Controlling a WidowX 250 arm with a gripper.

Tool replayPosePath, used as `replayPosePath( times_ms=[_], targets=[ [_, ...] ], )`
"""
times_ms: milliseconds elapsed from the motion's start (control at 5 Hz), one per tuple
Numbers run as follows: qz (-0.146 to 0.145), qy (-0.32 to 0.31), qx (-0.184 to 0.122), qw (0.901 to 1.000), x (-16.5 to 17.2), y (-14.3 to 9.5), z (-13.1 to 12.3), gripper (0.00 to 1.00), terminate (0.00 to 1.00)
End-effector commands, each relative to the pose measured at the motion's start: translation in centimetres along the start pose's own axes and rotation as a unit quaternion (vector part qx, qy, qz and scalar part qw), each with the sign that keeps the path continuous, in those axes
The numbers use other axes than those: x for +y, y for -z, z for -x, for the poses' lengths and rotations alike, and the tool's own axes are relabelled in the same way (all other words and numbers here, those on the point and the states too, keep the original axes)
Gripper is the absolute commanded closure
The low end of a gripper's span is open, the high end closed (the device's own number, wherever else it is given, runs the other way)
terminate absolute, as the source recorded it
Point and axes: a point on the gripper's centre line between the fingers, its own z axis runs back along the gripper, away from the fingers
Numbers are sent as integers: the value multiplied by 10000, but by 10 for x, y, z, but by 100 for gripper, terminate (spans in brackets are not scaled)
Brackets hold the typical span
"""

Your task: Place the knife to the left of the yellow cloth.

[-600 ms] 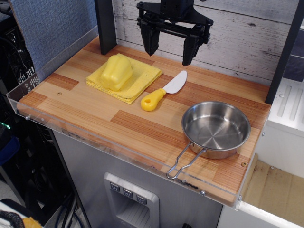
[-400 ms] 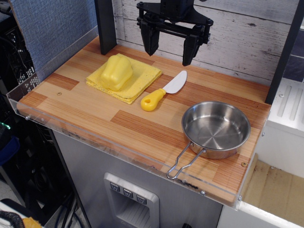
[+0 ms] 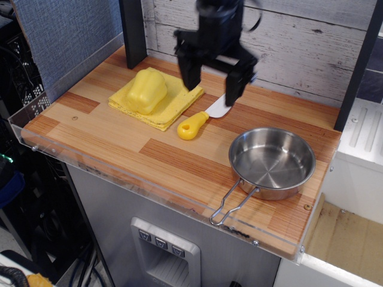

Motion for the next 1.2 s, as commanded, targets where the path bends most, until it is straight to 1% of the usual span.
replayPosePath(
  times_ms=[0, 200, 400, 600, 1000],
  targets=[
    [22, 321, -914, 9953, 25, -13, -7, 0, 0],
    [22, 56, -727, 9973, 30, -7, -4, 0, 0],
    [163, -310, -538, 9979, 30, 0, -2, 0, 0],
    [238, -518, -404, 9976, 24, 9, -3, 0, 0],
    [201, -435, -85, 9988, 26, 33, -5, 0, 0]
  ],
)
